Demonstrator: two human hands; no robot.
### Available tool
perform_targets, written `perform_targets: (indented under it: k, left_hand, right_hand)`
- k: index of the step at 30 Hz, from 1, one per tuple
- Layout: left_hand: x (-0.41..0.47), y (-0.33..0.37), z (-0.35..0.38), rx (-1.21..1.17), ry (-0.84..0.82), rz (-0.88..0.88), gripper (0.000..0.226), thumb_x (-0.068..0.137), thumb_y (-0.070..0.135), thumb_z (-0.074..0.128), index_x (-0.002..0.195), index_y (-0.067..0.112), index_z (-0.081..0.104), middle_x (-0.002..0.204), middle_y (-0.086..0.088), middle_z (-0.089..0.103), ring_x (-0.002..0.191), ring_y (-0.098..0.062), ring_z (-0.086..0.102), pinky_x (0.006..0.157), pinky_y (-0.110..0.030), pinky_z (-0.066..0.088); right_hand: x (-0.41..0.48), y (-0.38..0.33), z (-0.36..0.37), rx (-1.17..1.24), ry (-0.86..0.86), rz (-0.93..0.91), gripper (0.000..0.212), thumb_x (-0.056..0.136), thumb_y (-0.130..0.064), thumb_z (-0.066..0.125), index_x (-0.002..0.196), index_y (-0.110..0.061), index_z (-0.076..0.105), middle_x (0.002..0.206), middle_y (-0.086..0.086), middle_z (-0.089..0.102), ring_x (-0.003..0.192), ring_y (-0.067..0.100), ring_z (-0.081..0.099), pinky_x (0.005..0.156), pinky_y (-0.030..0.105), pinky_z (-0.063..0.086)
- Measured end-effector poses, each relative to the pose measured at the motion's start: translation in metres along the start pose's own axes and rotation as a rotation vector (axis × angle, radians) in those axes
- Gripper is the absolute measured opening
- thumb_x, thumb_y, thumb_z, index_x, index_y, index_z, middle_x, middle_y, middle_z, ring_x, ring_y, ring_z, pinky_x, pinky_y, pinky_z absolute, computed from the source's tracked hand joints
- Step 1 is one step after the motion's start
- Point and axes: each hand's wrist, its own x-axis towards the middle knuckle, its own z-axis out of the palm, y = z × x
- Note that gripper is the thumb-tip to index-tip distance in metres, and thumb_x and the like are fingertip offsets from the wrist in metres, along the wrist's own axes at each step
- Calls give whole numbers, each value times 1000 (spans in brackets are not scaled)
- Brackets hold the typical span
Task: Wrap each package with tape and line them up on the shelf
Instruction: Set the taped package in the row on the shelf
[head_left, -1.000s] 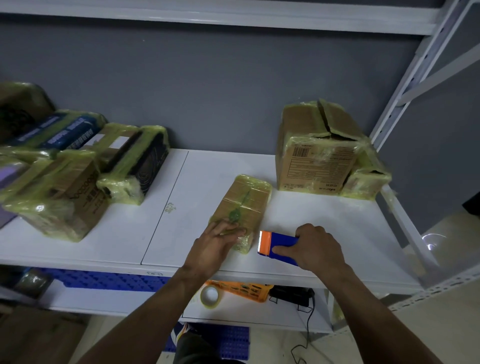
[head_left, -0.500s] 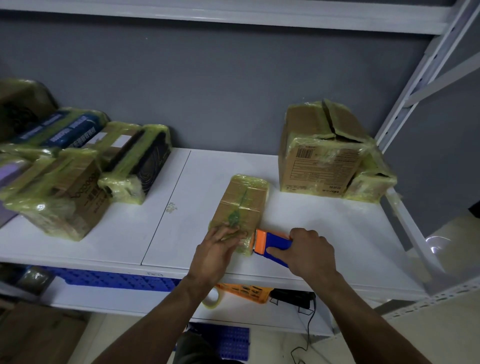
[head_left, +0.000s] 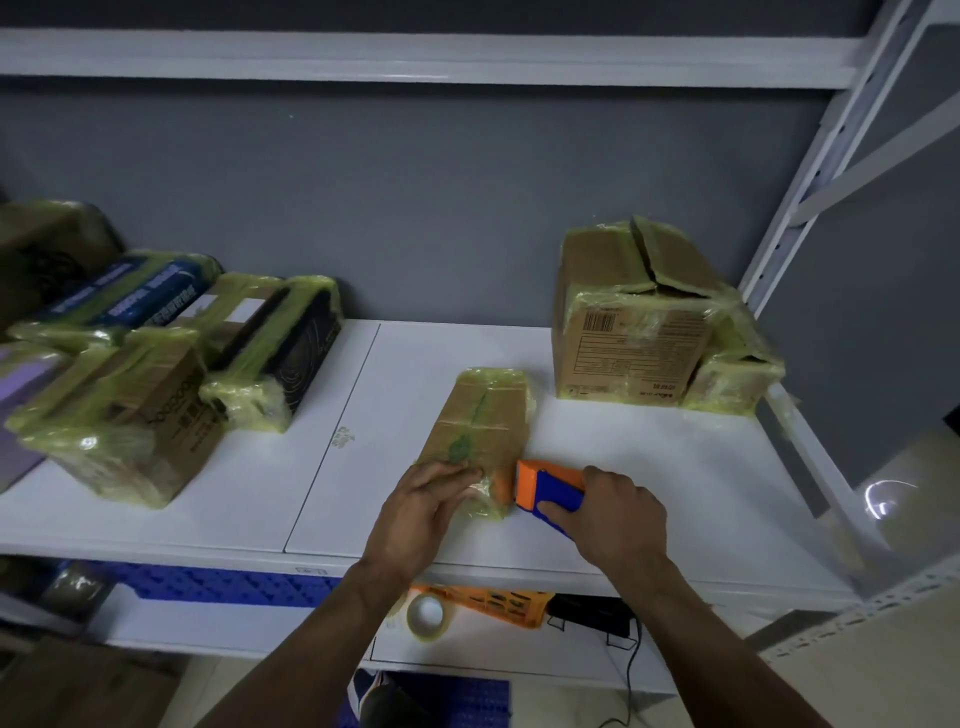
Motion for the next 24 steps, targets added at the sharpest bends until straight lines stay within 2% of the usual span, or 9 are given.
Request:
perform_targets:
  k: [5,7,9,11,13,14,16,19,24]
  left_hand:
    - [0,-9,-3,-72,71,-76,28,99,31,64,125,41,69,127,23,59,119,2,55,99,-27,51]
    - [-4,-11,0,-15,95,-93,31,95,32,67,123,45,67,131,27,53,121,3,54,90,-28,55]
    - [-6,-9,3,57,137,-94,35,87,44,68,122,45,65,133,27,51,122,-2,55,82,-33,59]
    - [-4,-8,8,156,116,-93,49,85,60,65,131,42,61,140,18,50,131,-11,50,97,-47,54]
    - [-2,-3,15,305,58,-101,62,87,73,55,141,43,53,146,13,46,144,-17,37,120,-57,26]
    - [-2,-1,19,357,53,-96,58,89,73,52,140,44,54,145,15,47,145,-17,36,124,-54,12]
    - [-1,3,23,372,74,-72,41,94,62,52,128,43,64,135,21,57,138,-12,47,124,-45,3]
    - [6,2,21,372,132,-88,28,95,47,56,118,41,71,125,21,66,129,-10,56,123,-42,9]
    - [38,-29,-2,367,134,-195,25,96,40,64,117,34,74,126,16,69,133,-15,54,123,-54,14]
  right_hand:
    - [17,16,-7,361,-58,140,56,83,-79,60,78,-24,53,72,-7,60,66,11,63,58,27,46]
    - [19,17,-6,535,-34,170,59,84,-76,62,73,-19,55,65,-3,62,60,12,63,56,26,45]
    - [18,14,-3,677,-30,195,62,84,-74,63,71,-14,57,62,-1,63,57,13,65,55,25,45]
    - [18,9,1,741,-95,186,61,87,-74,60,75,-14,60,65,-1,66,58,12,66,56,24,45]
    - [18,3,4,765,-158,163,62,87,-75,55,81,-14,62,70,-2,68,62,11,68,58,24,46]
    - [19,0,5,776,-166,161,64,86,-77,52,82,-15,62,70,-3,69,62,10,68,58,23,46]
    - [22,-4,6,787,-141,166,67,81,-81,46,79,-16,62,65,-4,67,56,6,66,56,21,44]
    - [34,-5,9,741,-103,155,67,84,-81,45,68,-17,58,54,-3,60,47,4,60,53,22,42]
    - [66,-14,14,650,-188,135,67,90,-75,53,58,-16,53,47,-3,56,46,12,58,53,27,41]
